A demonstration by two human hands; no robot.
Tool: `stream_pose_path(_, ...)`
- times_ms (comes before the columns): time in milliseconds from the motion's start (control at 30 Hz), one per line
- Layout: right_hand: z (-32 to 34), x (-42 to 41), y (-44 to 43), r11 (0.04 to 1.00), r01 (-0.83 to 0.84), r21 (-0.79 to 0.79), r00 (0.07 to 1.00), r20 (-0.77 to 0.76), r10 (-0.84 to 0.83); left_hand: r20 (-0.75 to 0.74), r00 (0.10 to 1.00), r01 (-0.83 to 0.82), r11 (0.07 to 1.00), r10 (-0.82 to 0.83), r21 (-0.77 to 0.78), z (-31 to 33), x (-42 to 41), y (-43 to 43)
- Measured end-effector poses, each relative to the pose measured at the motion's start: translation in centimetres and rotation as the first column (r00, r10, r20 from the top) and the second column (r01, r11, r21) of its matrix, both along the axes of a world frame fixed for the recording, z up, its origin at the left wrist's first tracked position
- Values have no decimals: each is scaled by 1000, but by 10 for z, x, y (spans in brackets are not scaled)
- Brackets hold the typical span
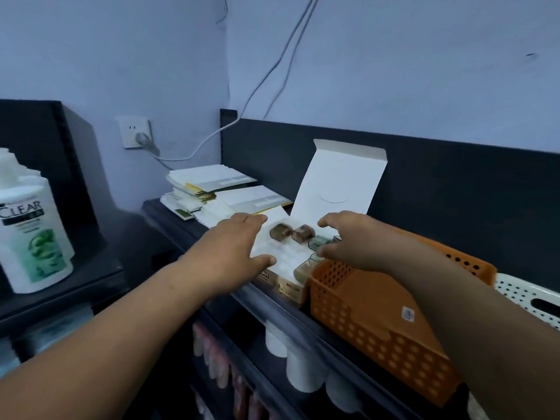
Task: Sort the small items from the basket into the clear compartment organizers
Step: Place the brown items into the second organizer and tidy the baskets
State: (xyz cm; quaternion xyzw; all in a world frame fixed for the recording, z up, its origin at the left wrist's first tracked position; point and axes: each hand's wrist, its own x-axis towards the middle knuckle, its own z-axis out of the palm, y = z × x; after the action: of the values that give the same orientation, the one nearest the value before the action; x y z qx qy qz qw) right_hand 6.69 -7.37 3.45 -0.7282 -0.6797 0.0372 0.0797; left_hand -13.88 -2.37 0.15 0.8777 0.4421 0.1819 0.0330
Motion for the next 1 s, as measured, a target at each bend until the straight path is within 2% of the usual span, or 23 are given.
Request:
stream_pose_path(200, -21, -6, 48, 987, -20, -161, 998, 48, 28, -51, 996, 63, 995, -67, -82, -9, 26, 68)
stream_pose_path(367, -30, -8, 75, 946, 92, -311, 993, 95, -65, -94, 983, 146, 980, -160, -137, -18, 48, 129)
stream_pose_path(567, -39, -15, 105, 857, 195, -476, 979, 145, -143, -135, 927, 333, 934, -350, -131, -27, 73, 189)
stream_pose_path(667, -48, -19, 113, 794, 252, -553, 965, 206, -163, -232, 884, 402, 913, -406, -64, -35, 83, 209)
stream_pose_path(767, -49, -22, 115, 775, 294, -559, 955, 195, -221, -401, 810, 471, 882, -428, 11, -42, 94, 221)
stream_pose_path(867, -50, -22, 117, 800, 302, -519, 953, 134, -273, -494, 760, 488, 873, -422, 5, -53, 102, 232)
stream_pose_path(1000, -41, -18, 112, 876, 330, -353, 921, -84, -381, -515, 752, 499, 866, -412, 37, -54, 108, 237)
